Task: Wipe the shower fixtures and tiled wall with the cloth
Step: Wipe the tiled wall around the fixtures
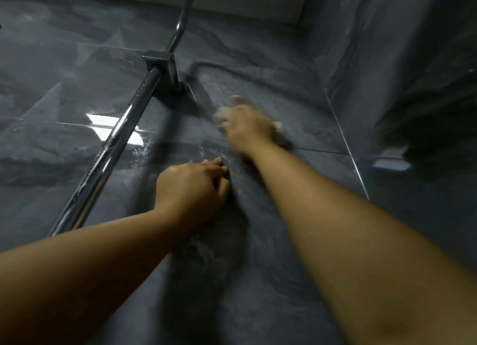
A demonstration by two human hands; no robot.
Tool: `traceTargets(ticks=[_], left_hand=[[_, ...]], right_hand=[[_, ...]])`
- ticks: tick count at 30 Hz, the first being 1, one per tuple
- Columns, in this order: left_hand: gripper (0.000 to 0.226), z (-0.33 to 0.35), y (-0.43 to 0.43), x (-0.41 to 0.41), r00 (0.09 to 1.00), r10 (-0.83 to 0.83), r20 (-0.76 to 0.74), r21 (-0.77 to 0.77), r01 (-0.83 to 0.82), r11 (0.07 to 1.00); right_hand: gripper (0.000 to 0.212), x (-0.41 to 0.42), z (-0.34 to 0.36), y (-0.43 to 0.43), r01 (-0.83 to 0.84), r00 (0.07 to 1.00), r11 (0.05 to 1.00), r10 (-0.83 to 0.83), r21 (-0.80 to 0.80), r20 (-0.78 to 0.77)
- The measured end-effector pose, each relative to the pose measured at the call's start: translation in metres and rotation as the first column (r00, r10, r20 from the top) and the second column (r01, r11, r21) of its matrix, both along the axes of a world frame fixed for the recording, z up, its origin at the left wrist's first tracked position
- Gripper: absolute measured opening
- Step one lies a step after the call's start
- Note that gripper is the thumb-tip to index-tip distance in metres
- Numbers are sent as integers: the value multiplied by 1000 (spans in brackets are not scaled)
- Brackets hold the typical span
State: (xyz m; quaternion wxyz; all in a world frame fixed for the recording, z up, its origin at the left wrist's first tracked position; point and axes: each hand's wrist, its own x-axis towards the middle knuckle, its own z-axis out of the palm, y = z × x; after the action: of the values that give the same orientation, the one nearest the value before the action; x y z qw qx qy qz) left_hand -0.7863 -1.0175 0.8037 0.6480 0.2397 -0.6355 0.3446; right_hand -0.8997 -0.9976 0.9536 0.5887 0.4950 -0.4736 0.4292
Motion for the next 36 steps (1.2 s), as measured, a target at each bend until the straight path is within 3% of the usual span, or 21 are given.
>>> traceTargets(ticks=[2, 4, 5, 8, 10, 13, 15, 20, 24, 32, 36], left_hand=[[40, -1, 1, 0, 998, 39, -42, -3, -39, 999], [52, -2, 4, -2, 997, 54, -55, 20, -53, 998], [53, -2, 6, -3, 997, 53, -56, 36, -51, 998], [37, -2, 7, -7, 998, 27, -55, 63, -23, 998], [40, -4, 5, -10, 999, -9, -35, 73, 12, 997], [61, -15, 4, -18, 989, -147, -9, 178, 147, 973], [68, -24, 11, -26, 975, -219, -27, 213, 220, 952], [65, -69, 37, -50, 977, -210, 42, 290, 190, 938], [64, -124, 44, -60, 955, -297, 17, 377, 269, 886], [61, -224, 43, -36, 928, -373, -20, 472, 337, 814], [62, -242, 44, -17, 911, -411, 31, 495, 344, 798]], right_hand=[[44, 27, -17, -5, 80, 965, 981, -32, 176, -260], [49, 27, -21, 2, 110, 940, 970, -31, 217, -339], [45, 16, -20, 10, 84, 954, 973, -17, 213, -301], [24, -46, -5, 41, -61, 998, 993, 60, 98, 14], [25, -88, -12, 57, -79, 977, 996, 88, -51, 194], [39, -115, -43, 56, -7, 950, 988, 55, -154, 308], [41, -110, -69, 54, 9, 943, 985, 50, -174, 330], [43, -103, -158, 56, 51, 942, 990, -5, -130, 335], [49, -112, -256, 57, 63, 971, 991, -33, -120, 236], [45, -110, -466, 63, 98, 972, 995, -93, -16, 214], [44, -103, -428, 65, 96, 965, 995, -101, 30, 243]])
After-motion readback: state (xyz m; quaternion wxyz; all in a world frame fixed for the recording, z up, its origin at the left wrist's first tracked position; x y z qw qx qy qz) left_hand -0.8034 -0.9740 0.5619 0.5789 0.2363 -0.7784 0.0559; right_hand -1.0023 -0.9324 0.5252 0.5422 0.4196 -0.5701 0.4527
